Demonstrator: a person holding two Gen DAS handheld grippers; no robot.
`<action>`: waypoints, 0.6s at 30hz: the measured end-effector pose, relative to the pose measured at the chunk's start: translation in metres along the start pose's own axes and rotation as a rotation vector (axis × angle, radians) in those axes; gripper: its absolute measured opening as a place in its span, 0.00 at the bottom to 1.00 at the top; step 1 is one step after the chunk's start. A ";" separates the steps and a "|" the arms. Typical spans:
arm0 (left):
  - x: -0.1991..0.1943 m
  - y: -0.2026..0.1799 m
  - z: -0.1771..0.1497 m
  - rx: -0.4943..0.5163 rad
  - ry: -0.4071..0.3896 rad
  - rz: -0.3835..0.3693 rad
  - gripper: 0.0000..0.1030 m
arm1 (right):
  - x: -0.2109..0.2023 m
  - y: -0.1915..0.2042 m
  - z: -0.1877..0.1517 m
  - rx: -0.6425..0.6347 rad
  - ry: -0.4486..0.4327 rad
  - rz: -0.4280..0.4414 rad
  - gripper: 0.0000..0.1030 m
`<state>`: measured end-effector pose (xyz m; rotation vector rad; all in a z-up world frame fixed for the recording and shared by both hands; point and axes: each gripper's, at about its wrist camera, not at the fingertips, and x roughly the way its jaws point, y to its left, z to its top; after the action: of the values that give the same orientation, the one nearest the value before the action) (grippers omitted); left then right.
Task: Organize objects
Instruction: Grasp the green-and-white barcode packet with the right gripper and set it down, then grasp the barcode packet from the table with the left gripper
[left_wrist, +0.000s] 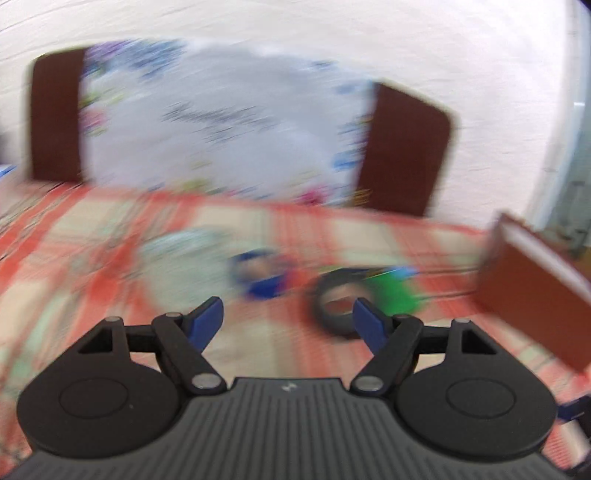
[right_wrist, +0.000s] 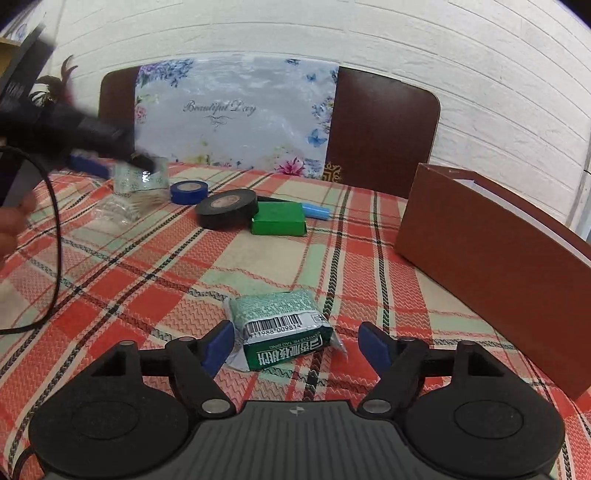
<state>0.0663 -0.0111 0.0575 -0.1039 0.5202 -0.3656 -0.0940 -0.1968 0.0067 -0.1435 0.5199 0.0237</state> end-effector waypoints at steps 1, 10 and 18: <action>0.000 -0.015 0.004 0.013 -0.001 -0.043 0.76 | -0.002 0.001 0.000 -0.006 -0.004 0.010 0.76; -0.002 -0.104 -0.036 0.237 0.174 -0.302 0.76 | -0.006 -0.009 -0.007 0.016 -0.004 0.021 0.80; -0.001 -0.088 -0.068 0.303 0.314 -0.220 0.71 | 0.000 -0.014 -0.013 0.028 -0.003 0.054 0.82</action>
<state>0.0036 -0.0928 0.0159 0.1941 0.7595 -0.6781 -0.0995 -0.2120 -0.0022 -0.1016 0.5213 0.0694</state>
